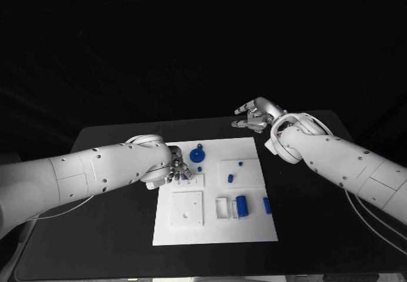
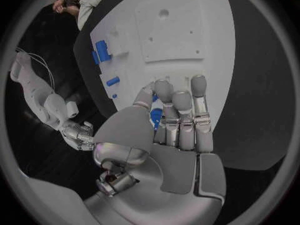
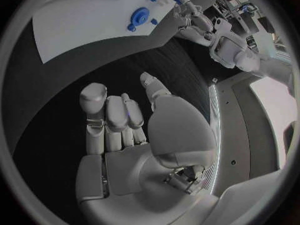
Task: Assemble the parts on the task board
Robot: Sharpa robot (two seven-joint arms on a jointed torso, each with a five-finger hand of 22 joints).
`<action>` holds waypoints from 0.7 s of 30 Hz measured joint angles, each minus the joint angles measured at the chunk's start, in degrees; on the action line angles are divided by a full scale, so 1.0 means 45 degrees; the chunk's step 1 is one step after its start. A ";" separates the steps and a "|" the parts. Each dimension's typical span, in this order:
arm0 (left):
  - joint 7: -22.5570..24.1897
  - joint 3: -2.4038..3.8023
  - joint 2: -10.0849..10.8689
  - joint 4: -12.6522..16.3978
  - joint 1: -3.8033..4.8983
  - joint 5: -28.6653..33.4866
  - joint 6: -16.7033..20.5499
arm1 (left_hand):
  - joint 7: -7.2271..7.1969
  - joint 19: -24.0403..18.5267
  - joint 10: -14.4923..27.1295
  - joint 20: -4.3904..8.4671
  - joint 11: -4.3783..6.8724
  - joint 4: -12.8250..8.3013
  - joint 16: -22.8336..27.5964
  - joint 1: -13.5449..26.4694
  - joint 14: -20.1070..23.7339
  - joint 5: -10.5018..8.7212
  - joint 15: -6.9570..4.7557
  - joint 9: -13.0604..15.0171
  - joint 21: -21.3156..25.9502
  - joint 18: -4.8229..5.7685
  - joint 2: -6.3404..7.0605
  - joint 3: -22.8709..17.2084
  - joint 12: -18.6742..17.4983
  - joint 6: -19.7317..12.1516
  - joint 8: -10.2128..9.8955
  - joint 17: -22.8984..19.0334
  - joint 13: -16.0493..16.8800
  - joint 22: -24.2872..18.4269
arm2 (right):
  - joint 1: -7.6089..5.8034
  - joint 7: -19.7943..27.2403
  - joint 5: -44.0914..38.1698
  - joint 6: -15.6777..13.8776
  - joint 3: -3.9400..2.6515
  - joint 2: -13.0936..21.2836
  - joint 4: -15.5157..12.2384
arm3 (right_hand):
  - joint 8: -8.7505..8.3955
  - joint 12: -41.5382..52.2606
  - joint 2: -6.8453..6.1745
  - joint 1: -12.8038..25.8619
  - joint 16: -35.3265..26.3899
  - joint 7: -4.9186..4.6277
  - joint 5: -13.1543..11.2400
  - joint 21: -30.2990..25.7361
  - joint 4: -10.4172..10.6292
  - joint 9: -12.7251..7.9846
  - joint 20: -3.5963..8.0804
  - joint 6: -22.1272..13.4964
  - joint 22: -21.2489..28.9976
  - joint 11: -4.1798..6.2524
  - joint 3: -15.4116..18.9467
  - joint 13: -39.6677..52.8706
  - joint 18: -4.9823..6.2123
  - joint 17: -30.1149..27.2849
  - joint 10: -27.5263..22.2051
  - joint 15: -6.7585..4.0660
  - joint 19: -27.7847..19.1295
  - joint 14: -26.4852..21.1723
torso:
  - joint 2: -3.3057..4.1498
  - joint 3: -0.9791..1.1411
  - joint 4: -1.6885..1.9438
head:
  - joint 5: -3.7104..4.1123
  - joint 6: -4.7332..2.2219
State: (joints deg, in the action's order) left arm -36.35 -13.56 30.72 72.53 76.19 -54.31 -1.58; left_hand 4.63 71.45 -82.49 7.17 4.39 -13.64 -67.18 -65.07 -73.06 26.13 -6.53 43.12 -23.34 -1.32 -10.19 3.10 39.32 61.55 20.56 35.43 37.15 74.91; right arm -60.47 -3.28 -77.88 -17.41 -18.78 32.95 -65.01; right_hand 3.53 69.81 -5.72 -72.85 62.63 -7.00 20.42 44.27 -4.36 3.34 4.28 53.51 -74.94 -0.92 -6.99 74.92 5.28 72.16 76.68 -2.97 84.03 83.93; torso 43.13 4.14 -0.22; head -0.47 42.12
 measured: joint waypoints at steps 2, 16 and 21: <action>-0.0051 0.0004 -0.0090 -0.0153 0.0012 0.0102 -0.0246 | 0.0000 0.0000 0.0000 0.0000 0.0000 0.0000 0.0000 0.0000 0.0000 -0.0001 0.0000 0.0001 0.0000 0.0001 0.0000 0.0000 0.0000 0.0000 -0.0002 0.0000 0.0000 0.0000 | 0.0000 -0.0001 0.0000 0.0012 0.0000 -0.0009 0.0005 | 0.0000 0.0000 0.0000 0.0000 0.0000 0.0000 0.0060 0.0000 0.0000 0.0000 0.0000 0.0000 0.0000 0.0000 0.0000 0.0000 -0.0001 0.0000 0.0000 0.0000 0.0000 0.0000 | 0.0001 0.0000 0.0000 | 0.0000 0.0012; -0.0275 0.0009 -0.0763 -0.0996 0.0041 0.0534 -0.1238 | -0.0023 0.0000 0.0087 0.0000 -0.0005 -0.0097 -0.0100 -0.0067 0.0044 -0.0447 -0.0041 0.0002 0.0000 0.0000 -0.0067 0.0078 0.0112 -0.0023 -0.0021 0.0000 0.0032 -0.0002 | 0.0000 -0.0006 -0.0004 0.0097 0.0001 -0.0115 0.0038 | 0.0000 0.0000 -0.0002 -0.0002 0.0000 0.0000 0.0098 0.0000 0.0000 0.0000 0.0000 0.0000 0.0002 0.0000 0.0000 0.0000 0.0000 0.0000 0.0000 0.0000 0.0000 0.0000 | 0.0005 -0.0001 0.0015 | 0.0006 0.0088; -0.0271 0.0007 -0.0844 -0.1050 0.0041 0.0520 -0.1196 | -0.0024 0.0000 0.0087 0.0000 -0.0005 -0.0132 -0.0100 -0.0067 0.0044 -0.0448 -0.0040 0.0002 0.0000 0.0001 -0.0067 0.0112 0.0112 -0.0023 -0.0020 0.0000 0.0046 0.0008 | 0.0000 -0.0007 -0.0005 0.0110 0.0001 -0.0131 0.0050 | 0.0000 0.0000 -0.0002 -0.0002 0.0000 0.0000 0.0098 0.0000 -0.0035 0.0000 0.0000 0.0000 0.0003 0.0000 -0.0035 0.0000 0.0000 0.0000 -0.0001 0.0000 0.0000 0.0000 | 0.0006 -0.0010 0.0016 | 0.0024 0.0114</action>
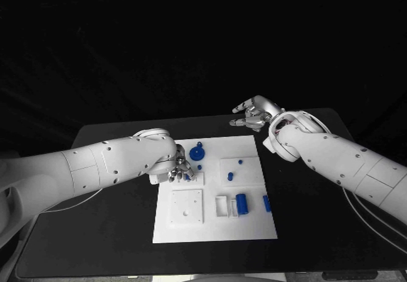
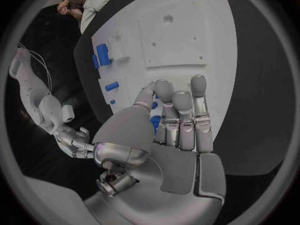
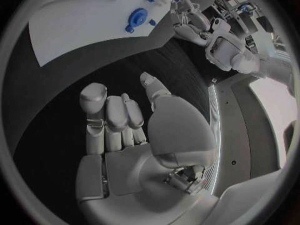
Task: Assemble the parts on the task board
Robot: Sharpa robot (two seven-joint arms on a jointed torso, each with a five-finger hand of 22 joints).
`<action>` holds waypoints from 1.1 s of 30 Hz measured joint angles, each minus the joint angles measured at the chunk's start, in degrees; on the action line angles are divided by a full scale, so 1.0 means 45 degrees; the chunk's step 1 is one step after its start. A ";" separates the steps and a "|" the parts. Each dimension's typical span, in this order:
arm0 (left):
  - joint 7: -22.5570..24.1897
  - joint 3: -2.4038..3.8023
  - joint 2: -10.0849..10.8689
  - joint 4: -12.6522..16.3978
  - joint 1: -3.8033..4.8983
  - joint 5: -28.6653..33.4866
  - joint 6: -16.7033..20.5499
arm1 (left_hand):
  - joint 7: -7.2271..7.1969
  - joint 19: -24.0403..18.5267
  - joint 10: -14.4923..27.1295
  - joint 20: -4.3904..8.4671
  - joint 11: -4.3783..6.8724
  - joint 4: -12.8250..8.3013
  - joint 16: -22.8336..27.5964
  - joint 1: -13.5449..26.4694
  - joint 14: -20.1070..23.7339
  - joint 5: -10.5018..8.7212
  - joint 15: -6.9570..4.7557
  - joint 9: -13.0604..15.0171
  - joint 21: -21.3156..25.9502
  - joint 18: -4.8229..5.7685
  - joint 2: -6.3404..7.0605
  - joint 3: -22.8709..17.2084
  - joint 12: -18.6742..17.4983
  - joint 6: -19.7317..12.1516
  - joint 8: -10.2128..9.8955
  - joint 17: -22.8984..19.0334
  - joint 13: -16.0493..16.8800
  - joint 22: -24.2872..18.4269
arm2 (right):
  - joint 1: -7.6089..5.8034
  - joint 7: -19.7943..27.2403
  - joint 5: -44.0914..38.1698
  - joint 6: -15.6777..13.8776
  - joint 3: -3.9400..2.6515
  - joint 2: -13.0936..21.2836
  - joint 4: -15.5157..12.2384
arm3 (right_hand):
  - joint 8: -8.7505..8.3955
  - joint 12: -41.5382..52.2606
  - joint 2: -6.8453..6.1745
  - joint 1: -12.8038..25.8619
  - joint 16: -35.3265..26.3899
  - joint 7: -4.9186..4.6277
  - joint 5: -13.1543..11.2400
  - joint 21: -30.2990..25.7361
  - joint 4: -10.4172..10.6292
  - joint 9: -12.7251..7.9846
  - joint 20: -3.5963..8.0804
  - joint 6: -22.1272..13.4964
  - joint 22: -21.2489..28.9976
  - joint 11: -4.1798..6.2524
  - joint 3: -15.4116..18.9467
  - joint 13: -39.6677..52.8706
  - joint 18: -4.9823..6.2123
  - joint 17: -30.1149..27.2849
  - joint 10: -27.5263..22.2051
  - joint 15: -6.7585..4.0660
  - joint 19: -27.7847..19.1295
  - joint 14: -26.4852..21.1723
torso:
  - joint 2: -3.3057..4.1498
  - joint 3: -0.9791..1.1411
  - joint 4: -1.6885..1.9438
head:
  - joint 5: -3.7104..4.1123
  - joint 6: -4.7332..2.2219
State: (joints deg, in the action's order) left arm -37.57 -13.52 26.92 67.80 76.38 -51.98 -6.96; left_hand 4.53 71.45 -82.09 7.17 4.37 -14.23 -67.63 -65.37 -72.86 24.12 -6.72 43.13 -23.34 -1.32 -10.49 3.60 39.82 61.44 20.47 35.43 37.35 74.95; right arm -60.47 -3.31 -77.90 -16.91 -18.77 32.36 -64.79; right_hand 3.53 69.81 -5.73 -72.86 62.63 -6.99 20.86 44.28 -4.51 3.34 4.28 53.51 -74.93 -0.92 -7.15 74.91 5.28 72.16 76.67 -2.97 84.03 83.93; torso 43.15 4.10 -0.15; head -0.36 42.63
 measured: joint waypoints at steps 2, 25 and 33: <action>0.0006 -0.0002 -0.0023 -0.0011 0.0000 -0.0009 0.0025 | 0.0000 0.0000 0.0000 0.0000 0.0000 0.0000 0.0000 0.0000 0.0000 0.0000 0.0000 0.0000 0.0000 -0.0001 0.0000 0.0000 0.0000 0.0000 0.0000 0.0000 0.0000 0.0000 | 0.0000 0.0000 0.0000 0.0004 0.0000 -0.0007 0.0002 | 0.0000 0.0000 0.0000 0.0000 0.0000 0.0000 0.0000 0.0000 0.0000 0.0000 0.0000 0.0000 0.0000 0.0000 0.0000 0.0000 0.0001 0.0000 0.0000 0.0000 0.0000 0.0000 | -0.0001 0.0000 0.0004 | 0.0001 0.0009; 0.0007 -0.0015 -0.0187 -0.0397 -0.0112 -0.0136 0.0089 | -0.0025 0.0047 0.0001 0.0047 0.0001 -0.0037 -0.0051 -0.0001 -0.0001 -0.0050 0.0002 0.0000 0.0000 -0.0001 -0.0001 0.0035 0.0074 -0.0025 0.0048 0.0001 0.0051 -0.0004 | 0.0000 0.0000 -0.0002 0.0047 0.0000 -0.0048 0.0035 | 0.0000 0.0000 -0.0001 -0.0001 0.0000 0.0001 0.0000 0.0000 0.0000 0.0000 0.0000 0.0000 0.0003 0.0000 0.0000 0.0000 0.0000 0.0000 0.0000 0.0000 0.0000 0.0000 | -0.0011 -0.0009 0.0016 | 0.0004 0.0094; 0.0007 -0.0018 -0.0178 -0.0453 -0.0191 -0.0215 0.0089 | -0.0044 -0.0002 0.0002 0.0096 0.0002 -0.0038 -0.0107 0.0059 -0.0001 -0.0077 0.0002 0.0000 -0.0065 0.0000 -0.0061 0.0035 0.0173 -0.0044 0.0033 0.0002 0.0076 -0.0005 | 0.0001 0.0000 -0.0008 0.0057 0.0000 -0.0046 0.0036 | 0.0000 0.0000 -0.0001 -0.0001 0.0000 0.0000 0.0000 0.0000 0.0001 0.0000 0.0000 0.0000 0.0004 0.0000 0.0001 0.0000 0.0000 0.0000 0.0000 0.0000 0.0000 0.0000 | -0.0011 -0.0010 0.0015 | 0.0010 0.0122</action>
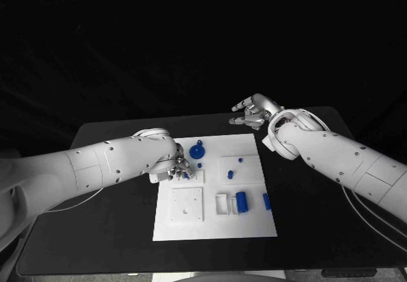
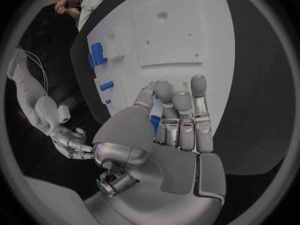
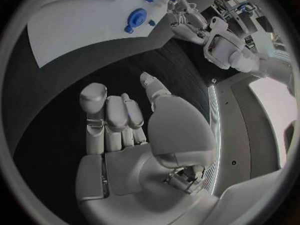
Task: Assemble the parts on the task board
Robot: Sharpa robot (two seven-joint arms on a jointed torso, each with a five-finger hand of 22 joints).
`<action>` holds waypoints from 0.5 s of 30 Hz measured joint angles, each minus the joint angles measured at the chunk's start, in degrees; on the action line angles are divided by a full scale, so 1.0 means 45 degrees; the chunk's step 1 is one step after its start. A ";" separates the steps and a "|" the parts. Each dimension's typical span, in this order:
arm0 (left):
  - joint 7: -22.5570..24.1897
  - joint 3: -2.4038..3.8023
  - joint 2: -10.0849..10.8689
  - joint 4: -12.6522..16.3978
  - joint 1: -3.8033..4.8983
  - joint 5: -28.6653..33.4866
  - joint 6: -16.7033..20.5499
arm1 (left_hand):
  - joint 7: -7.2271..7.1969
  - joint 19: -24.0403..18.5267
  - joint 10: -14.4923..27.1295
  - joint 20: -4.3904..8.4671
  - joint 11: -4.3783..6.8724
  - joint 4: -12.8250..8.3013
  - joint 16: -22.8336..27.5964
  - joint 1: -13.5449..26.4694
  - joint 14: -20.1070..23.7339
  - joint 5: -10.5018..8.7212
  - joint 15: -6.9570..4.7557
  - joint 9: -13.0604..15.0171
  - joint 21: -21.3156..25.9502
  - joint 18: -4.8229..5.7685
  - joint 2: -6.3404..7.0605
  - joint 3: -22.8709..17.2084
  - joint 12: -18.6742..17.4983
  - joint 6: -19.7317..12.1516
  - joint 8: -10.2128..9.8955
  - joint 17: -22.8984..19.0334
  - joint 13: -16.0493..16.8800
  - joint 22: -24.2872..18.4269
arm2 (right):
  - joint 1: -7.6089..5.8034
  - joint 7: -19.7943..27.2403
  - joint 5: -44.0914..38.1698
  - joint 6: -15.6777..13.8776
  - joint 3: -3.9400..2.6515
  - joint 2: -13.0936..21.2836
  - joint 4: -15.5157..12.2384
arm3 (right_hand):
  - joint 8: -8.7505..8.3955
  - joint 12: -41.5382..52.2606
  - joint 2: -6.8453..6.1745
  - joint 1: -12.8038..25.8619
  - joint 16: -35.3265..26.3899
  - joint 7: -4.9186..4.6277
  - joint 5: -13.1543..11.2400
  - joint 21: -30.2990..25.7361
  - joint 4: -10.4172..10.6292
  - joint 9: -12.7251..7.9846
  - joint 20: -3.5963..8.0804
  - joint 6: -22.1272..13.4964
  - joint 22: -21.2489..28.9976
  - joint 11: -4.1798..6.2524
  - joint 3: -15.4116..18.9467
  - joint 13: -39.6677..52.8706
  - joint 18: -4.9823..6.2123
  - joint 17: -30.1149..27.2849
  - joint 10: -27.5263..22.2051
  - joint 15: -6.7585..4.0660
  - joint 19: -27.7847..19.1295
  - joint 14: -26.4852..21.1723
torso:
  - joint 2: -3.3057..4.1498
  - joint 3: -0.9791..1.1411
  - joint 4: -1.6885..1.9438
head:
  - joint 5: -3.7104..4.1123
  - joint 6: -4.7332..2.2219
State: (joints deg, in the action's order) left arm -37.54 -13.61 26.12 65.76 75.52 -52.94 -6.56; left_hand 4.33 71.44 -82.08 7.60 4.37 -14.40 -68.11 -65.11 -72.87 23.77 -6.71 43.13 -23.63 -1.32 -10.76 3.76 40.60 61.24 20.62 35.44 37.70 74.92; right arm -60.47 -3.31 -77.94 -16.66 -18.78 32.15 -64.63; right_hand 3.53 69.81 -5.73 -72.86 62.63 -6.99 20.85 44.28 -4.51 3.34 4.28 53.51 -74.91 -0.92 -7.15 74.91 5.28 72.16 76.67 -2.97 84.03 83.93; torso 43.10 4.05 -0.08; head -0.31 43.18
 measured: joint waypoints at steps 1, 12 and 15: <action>0.0000 0.0000 0.0003 -0.0006 -0.0004 -0.0010 0.0000 | 0.0000 0.0000 0.0000 0.0000 0.0000 0.0000 0.0000 0.0000 0.0000 -0.0020 0.0000 0.0000 0.0000 0.0000 0.0000 0.0000 0.0000 0.0000 -0.0001 0.0000 0.0000 0.0000 | 0.0000 0.0000 -0.0002 0.0001 0.0000 0.0001 0.0000 | 0.0000 0.0000 0.0000 0.0000 0.0000 0.0000 0.0000 0.0000 0.0000 0.0000 0.0000 0.0000 0.0000 0.0000 0.0000 0.0000 0.0000 0.0000 0.0000 0.0000 0.0000 0.0000 | 0.0000 0.0000 0.0001 | 0.0000 0.0001; 0.0015 -0.0005 -0.0031 -0.0119 -0.0100 -0.0099 -0.0007 | -0.0003 0.0000 0.0003 -0.0001 0.0003 -0.0014 0.0000 0.0000 -0.0001 -0.0025 0.0001 0.0000 0.0003 0.0000 0.0000 -0.0013 0.0000 -0.0002 0.0041 0.0000 -0.0002 -0.0002 | 0.0001 0.0000 -0.0020 0.0008 0.0000 -0.0011 0.0000 | 0.0000 0.0000 0.0053 0.0053 0.0000 0.0000 0.0000 0.0000 -0.0104 0.0000 0.0000 0.0000 0.0001 0.0000 0.0001 0.0000 -0.0001 0.0000 0.0000 0.0000 0.0000 0.0000 | -0.0001 0.0001 0.0001 | -0.0012 0.0024; 0.0019 -0.0005 -0.0048 -0.0119 -0.0122 -0.0105 -0.0015 | -0.0004 0.0000 0.0004 -0.0001 0.0004 -0.0016 0.0000 0.0000 -0.0001 -0.0068 0.0001 0.0000 0.0003 0.0001 0.0000 -0.0015 0.0000 -0.0004 0.0040 0.0000 -0.0002 -0.0002 | 0.0002 0.0000 -0.0025 0.0010 0.0000 -0.0013 0.0000 | 0.0000 0.0000 0.0053 0.0053 0.0000 0.0000 0.0000 0.0000 -0.0104 0.0000 0.0000 0.0000 0.0001 0.0000 0.0001 0.0000 -0.0001 0.0000 0.0000 0.0000 0.0000 0.0000 | -0.0001 0.0000 0.0000 | -0.0013 0.0032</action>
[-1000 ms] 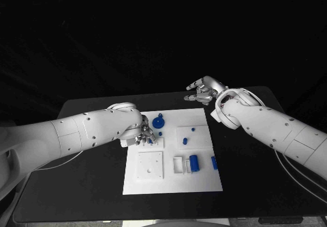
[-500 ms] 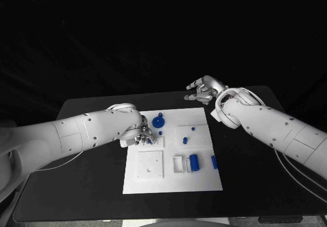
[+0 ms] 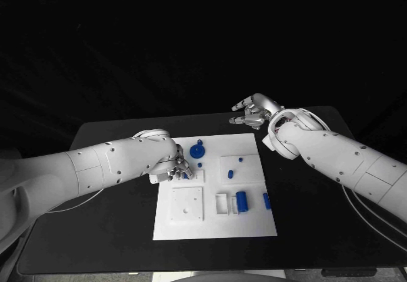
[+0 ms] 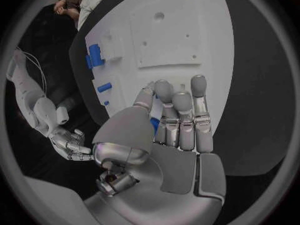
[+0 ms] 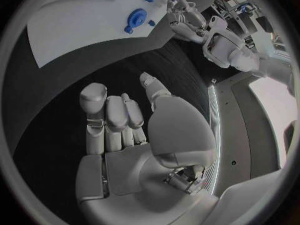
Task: Assemble the parts on the task board
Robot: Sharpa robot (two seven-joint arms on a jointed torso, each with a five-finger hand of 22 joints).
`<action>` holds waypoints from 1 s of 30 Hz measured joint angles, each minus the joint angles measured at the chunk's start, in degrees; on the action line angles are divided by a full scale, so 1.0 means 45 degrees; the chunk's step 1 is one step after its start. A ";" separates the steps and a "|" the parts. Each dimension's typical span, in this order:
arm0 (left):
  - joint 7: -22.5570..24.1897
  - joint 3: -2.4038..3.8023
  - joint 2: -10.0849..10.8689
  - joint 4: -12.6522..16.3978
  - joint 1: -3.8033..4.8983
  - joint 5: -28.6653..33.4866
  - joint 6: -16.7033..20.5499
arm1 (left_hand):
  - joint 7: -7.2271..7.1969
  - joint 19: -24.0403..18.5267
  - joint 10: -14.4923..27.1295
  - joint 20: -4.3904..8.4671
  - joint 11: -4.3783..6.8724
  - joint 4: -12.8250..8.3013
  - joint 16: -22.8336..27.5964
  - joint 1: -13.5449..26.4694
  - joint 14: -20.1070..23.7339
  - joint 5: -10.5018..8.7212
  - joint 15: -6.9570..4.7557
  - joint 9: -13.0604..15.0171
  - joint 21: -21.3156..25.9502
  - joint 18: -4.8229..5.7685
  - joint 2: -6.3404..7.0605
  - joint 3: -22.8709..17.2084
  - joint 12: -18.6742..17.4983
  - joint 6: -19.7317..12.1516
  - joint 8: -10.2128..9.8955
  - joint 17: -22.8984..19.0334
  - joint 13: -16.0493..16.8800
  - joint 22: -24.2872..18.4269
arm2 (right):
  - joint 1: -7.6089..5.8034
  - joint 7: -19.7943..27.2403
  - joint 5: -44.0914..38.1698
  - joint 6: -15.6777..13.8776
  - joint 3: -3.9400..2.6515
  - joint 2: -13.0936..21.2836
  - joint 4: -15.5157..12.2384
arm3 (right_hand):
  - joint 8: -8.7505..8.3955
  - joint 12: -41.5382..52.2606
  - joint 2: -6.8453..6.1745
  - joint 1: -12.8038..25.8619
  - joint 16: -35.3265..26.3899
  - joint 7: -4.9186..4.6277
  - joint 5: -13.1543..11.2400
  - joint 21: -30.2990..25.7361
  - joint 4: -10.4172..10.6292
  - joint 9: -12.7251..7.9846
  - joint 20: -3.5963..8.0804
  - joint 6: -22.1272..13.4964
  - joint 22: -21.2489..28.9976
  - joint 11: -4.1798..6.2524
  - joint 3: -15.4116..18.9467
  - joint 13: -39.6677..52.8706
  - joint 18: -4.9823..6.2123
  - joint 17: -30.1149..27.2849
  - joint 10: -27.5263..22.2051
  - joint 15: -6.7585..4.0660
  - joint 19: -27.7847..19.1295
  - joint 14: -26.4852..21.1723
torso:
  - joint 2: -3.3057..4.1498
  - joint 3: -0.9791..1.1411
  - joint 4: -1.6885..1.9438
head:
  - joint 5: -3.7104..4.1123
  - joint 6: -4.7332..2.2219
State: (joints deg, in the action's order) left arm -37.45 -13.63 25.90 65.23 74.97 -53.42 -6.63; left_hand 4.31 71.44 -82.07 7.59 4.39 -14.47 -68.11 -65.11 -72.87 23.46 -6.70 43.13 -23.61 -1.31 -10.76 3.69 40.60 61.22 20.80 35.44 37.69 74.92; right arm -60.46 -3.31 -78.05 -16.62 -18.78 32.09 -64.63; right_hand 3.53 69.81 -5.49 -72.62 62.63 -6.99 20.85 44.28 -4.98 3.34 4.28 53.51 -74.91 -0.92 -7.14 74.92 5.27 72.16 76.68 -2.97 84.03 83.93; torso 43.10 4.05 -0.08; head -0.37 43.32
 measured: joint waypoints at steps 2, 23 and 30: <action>0.0002 0.0000 -0.0003 0.0000 -0.0006 -0.0003 -0.0007 | 0.0000 0.0000 0.0000 0.0000 0.0000 -0.0007 0.0000 0.0000 0.0000 -0.0001 0.0000 0.0001 0.0000 0.0000 0.0000 -0.0008 0.0000 0.0000 0.0000 0.0000 0.0004 0.0000 | 0.0001 0.0000 -0.0003 0.0001 0.0000 0.0000 0.0000 | 0.0000 0.0000 0.0000 0.0000 0.0000 0.0000 0.0000 0.0000 0.0000 0.0000 0.0000 0.0000 0.0000 0.0000 0.0000 0.0000 0.0001 0.0000 0.0000 0.0000 0.0000 0.0000 | 0.0000 0.0000 0.0001 | 0.0000 0.0005; 0.0038 0.0005 -0.0014 0.0007 -0.0015 -0.0172 0.0012 | -0.0030 0.0000 0.0085 -0.0001 -0.0003 -0.0017 0.0001 -0.0001 0.0035 -0.0005 -0.0034 0.0084 -0.0085 0.0000 0.0001 0.0000 0.0049 -0.0029 -0.0024 0.0001 0.0013 -0.0002 | 0.0010 0.0002 -0.0016 0.0012 0.0000 -0.0029 0.0016 | 0.0000 0.0000 -0.0001 -0.0001 0.0000 0.0044 0.0000 0.0000 0.0000 0.0000 0.0000 0.0043 0.0001 0.0000 0.0000 0.0000 0.0000 0.0000 0.0000 0.0000 0.0000 0.0000 | 0.0001 0.0007 0.0005 | 0.0020 0.0001; 0.0064 0.0007 -0.0004 0.0052 -0.0015 -0.0402 0.0092 | -0.0043 0.0001 0.0087 -0.0001 -0.0002 -0.0024 0.0001 -0.0001 0.0036 -0.0027 -0.0034 0.0094 -0.0089 0.0000 0.0001 0.0009 0.0049 -0.0042 0.0024 0.0000 0.0012 -0.0002 | 0.0015 0.0002 -0.0019 0.0023 0.0000 -0.0034 0.0022 | 0.0000 0.0000 -0.0001 -0.0001 0.0000 0.0044 0.0000 0.0000 0.0000 0.0000 0.0000 0.0043 0.0001 0.0000 0.0000 0.0000 0.0001 0.0000 0.0000 0.0000 0.0000 0.0000 | 0.0006 0.0011 0.0004 | 0.0034 0.0020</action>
State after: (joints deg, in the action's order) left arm -37.16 -13.60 25.88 65.46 74.90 -55.22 -6.21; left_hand 4.12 71.45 -81.68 7.59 4.38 -14.58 -68.11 -65.12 -72.71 23.34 -6.85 43.56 -24.01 -1.32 -10.76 3.73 40.82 61.03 20.91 35.44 37.74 74.91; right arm -60.39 -3.31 -78.13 -16.51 -18.78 31.94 -64.53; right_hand 3.53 69.81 -5.50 -72.62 62.63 -6.79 20.85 44.28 -4.98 3.34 4.28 53.70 -74.90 -0.92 -7.14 74.92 5.28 72.16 76.67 -2.97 84.03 83.93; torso 43.13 4.10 -0.07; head -0.22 43.41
